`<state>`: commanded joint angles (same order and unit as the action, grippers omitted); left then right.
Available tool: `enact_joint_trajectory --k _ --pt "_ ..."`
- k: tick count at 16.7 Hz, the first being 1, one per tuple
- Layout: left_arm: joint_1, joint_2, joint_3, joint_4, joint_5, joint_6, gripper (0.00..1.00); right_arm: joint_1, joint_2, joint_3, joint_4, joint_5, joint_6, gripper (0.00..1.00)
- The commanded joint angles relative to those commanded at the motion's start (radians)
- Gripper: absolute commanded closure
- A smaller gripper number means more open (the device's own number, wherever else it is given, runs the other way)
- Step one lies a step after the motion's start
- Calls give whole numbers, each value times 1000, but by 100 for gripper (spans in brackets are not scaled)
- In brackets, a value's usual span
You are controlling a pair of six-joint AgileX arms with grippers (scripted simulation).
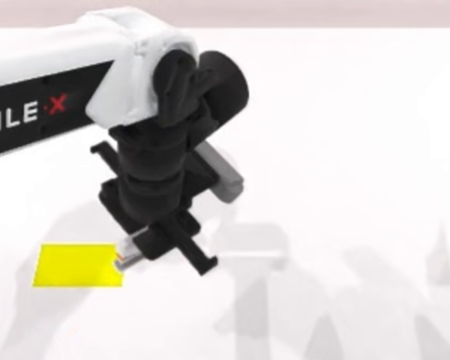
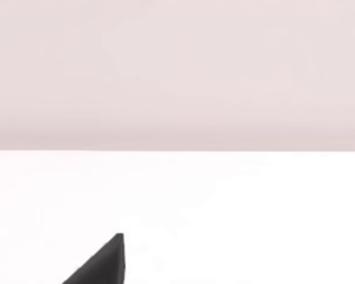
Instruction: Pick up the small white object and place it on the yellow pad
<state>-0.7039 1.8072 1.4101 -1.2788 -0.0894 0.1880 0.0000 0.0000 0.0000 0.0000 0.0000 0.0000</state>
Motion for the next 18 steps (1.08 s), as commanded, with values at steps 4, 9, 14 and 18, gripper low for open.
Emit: enact_joint_trajectory --k 4,9,14,18 --pt "81 -10 -28 -34 -23 -532 100 0 0 0 0 0 0 0" --pt "191 -19 -65 -36 -20 -1215 100 0 0 0 0 0 0 0" --pt "296 -46 -93 22 20 -1733 100 0 0 0 0 0 0 0" --pt "358 -77 -109 85 59 -1987 100 0 0 0 0 0 0 0"
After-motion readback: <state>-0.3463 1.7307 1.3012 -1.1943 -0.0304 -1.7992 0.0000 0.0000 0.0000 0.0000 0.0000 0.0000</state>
